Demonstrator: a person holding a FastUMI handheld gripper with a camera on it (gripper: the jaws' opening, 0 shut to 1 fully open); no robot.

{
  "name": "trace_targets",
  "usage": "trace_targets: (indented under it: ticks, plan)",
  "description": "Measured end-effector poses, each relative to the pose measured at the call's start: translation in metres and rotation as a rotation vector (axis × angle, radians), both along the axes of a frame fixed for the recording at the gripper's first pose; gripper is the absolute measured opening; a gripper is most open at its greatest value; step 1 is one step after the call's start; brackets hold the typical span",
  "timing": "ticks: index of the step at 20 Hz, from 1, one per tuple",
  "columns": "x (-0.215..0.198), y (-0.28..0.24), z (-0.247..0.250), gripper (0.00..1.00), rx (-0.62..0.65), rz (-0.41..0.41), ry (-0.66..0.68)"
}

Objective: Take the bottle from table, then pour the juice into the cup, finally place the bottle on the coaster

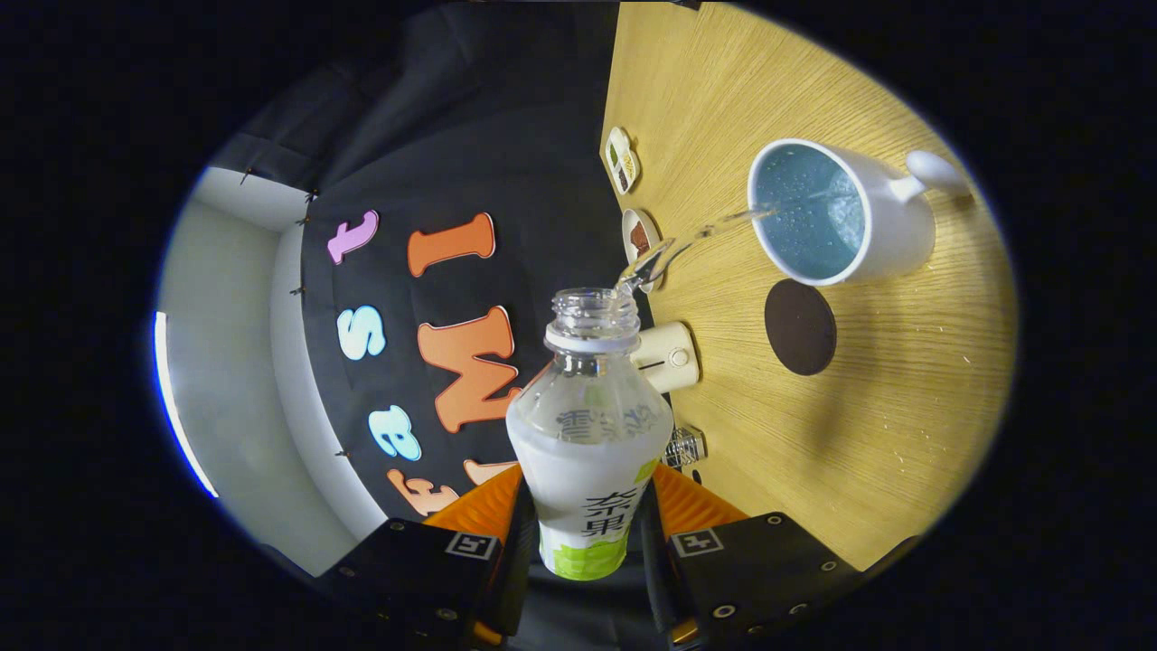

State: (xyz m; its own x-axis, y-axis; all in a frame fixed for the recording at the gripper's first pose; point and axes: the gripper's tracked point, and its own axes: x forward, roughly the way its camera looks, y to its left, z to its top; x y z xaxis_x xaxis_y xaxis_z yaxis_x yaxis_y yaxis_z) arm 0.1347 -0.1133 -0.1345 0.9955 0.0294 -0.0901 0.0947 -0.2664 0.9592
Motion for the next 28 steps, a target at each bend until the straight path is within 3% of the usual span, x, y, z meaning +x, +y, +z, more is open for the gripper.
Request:
trace_targets:
  ticks: [28]
  plan:
    - [0.000,-0.013,0.005,0.55,0.110,-0.022,-0.016]
